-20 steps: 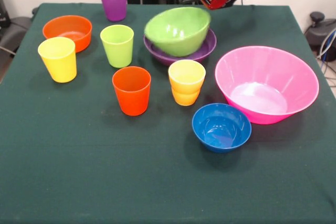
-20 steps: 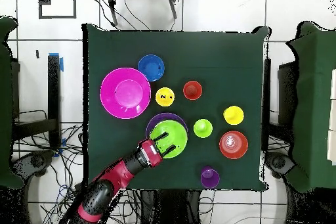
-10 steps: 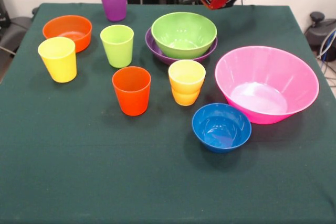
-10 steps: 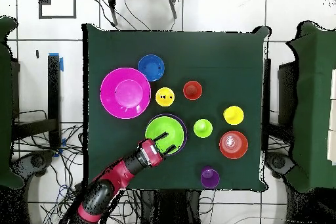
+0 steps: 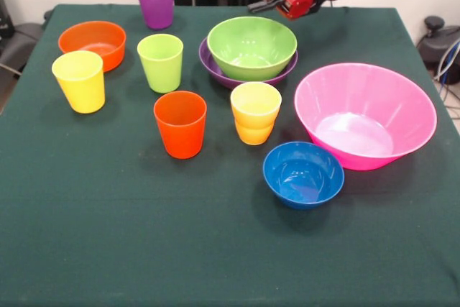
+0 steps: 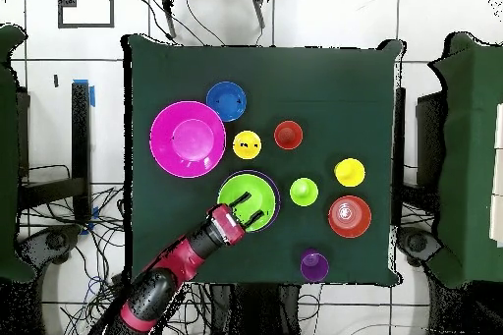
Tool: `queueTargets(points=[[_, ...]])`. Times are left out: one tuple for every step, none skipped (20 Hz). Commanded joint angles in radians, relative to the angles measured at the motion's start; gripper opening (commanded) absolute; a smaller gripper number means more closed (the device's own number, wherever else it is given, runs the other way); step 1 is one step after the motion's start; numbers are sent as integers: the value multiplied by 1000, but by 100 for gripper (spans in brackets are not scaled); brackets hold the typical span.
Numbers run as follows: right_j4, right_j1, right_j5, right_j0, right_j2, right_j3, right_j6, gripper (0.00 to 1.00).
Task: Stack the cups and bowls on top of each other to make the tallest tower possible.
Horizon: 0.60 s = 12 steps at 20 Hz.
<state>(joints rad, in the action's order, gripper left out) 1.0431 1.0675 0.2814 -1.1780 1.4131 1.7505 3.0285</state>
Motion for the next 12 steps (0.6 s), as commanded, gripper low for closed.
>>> queueTargets(points=[[1,-109,-255,27,-277,-116,150,100],[-19,-153,-317,39,-317,-103,139,100],[-51,-210,-384,61,-362,-89,132,100],[-53,-213,-392,60,-366,-86,138,100],[-59,-224,-406,63,-376,-82,142,100],[-61,-227,-410,65,-379,-83,142,100],[-73,-247,-434,74,-397,-76,141,100],[-78,-256,-446,79,-403,-73,136,100],[-102,-285,-485,94,-427,-64,133,100],[-105,-292,-492,97,-431,-60,126,100],[-110,-300,-500,100,-437,-55,120,100],[-115,-308,-507,103,-442,-50,113,100]])
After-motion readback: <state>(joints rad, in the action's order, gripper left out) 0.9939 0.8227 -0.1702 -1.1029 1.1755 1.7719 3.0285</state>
